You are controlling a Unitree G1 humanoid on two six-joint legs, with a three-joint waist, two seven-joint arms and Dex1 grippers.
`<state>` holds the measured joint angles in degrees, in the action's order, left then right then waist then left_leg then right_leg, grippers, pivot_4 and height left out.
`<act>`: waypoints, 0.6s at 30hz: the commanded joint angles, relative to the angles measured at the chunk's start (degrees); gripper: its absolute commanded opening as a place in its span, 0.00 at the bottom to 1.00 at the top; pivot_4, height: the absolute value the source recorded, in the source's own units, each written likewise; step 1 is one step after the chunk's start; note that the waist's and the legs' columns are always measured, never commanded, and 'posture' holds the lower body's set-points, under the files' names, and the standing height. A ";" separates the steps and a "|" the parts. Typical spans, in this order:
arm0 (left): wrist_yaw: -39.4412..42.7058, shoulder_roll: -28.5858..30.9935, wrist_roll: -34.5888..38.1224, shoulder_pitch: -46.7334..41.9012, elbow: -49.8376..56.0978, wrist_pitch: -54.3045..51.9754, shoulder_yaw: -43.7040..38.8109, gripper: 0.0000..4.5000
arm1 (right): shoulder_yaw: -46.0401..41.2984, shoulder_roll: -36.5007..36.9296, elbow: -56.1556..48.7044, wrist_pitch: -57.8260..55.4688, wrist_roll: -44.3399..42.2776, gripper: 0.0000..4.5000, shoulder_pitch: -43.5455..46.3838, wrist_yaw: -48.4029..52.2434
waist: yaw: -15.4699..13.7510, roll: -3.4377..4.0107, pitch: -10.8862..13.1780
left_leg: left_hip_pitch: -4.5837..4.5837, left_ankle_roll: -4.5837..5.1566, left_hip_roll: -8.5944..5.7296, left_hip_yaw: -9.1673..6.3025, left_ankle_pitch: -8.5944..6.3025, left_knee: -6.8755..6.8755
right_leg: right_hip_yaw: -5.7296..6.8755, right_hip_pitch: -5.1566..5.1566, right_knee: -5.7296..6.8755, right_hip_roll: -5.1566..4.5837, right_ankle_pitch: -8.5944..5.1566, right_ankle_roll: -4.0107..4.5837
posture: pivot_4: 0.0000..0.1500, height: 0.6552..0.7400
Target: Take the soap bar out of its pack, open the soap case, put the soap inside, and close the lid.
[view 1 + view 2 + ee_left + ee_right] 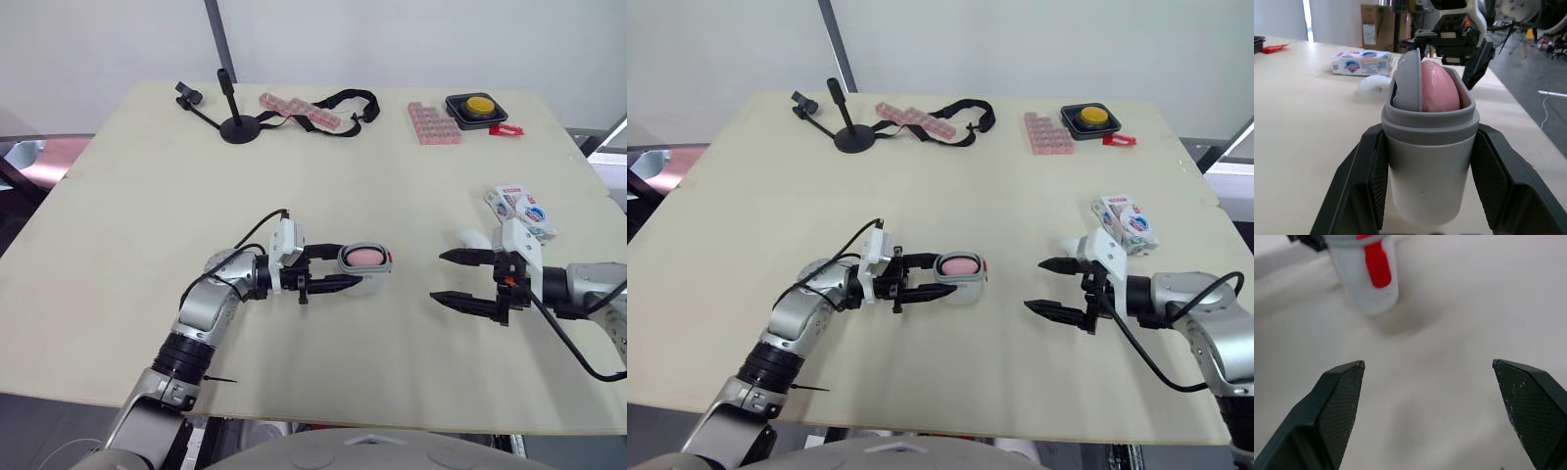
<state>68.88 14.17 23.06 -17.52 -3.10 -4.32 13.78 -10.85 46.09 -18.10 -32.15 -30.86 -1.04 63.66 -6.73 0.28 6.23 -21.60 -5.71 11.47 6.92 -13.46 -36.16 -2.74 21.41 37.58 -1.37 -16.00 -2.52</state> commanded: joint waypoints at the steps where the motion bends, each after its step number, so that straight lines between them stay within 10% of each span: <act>1: 1.22 -0.08 0.72 0.39 2.20 2.85 0.09 0.42 | -2.92 0.20 1.22 2.68 -0.41 0.99 -0.89 -0.31 | 0.18 0.00 0.00 | 0.01 0.00 0.00 0.00 0.00 0.01 | 0.01 -0.02 -0.01 0.00 0.00 0.00 | 1.00 1.00; 18: 7.44 0.96 -2.96 -0.74 -7.98 12.95 1.52 0.42 | -22.73 -8.09 8.12 17.31 -2.69 0.99 -16.09 -0.59 | -0.73 -0.01 -0.02 | 0.00 0.13 -0.04 0.00 -0.07 0.17 | 0.15 -0.09 -0.29 -0.12 0.00 0.00 | 1.00 1.00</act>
<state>76.57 14.81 20.10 -17.89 -11.18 7.62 16.04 -29.99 38.89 -10.77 -19.96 -34.27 -15.94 62.65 -7.46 0.27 6.21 -21.63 -5.57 11.43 6.92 -13.54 -35.99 -2.59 21.32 37.28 -1.50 -16.01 -2.52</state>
